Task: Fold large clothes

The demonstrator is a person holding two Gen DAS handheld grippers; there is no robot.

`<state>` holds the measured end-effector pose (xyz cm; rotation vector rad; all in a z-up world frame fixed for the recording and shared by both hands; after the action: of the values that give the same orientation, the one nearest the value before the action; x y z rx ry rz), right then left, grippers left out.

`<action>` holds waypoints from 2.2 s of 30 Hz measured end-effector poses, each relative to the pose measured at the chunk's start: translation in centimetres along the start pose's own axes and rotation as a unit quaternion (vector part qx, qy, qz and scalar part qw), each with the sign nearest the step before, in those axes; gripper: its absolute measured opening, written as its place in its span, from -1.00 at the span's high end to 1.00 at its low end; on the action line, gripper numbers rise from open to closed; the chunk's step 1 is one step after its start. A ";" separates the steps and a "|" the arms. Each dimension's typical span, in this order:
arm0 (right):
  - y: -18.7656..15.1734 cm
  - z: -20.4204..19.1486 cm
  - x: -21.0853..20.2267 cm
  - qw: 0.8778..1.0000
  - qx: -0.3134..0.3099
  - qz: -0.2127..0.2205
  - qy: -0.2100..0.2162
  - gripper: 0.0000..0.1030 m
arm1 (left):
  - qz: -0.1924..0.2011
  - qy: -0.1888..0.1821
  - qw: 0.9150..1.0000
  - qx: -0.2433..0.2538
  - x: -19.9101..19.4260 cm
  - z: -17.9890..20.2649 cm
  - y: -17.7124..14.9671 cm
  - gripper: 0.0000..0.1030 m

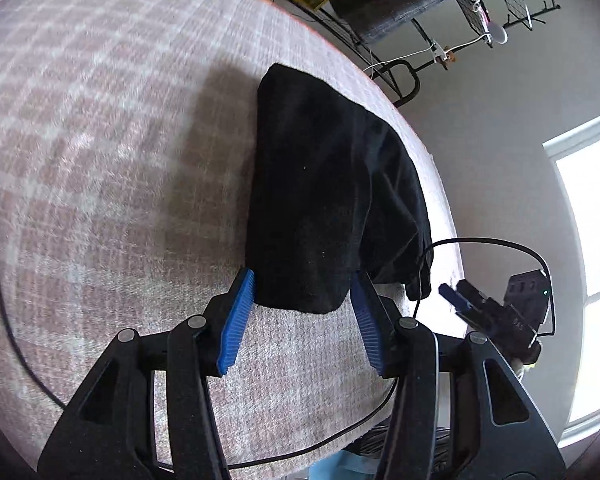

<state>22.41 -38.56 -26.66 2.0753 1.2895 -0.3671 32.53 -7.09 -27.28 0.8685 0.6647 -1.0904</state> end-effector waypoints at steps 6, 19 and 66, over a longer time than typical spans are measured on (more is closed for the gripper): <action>-1.0 1.0 2.7 0.999 0.016 -0.035 0.011 0.29 | -0.013 -0.004 1.000 -0.015 1.5 -0.5 -0.1 0.37; 1.6 -3.3 -4.2 0.997 -0.052 0.029 0.050 0.99 | 0.042 -0.018 0.999 0.014 -3.1 1.2 1.2 0.84; 0.3 -6.2 -5.0 0.975 -0.186 0.027 -0.117 0.66 | 0.163 0.215 0.926 0.266 -6.7 6.2 -4.4 0.75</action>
<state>19.72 -38.00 -19.24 1.6929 1.0667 -0.3076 26.42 -10.13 -19.83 1.6590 0.5542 -0.7836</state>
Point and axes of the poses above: each gripper's, at about its wrist camera, not at the fingertips, and x roughly the way its jaws point, z to its right, y to its top, the point moved 4 cm from there along x, roughly the way its jaws point, and after that the axes turned 11 degrees about y, right-handed, at the moved point
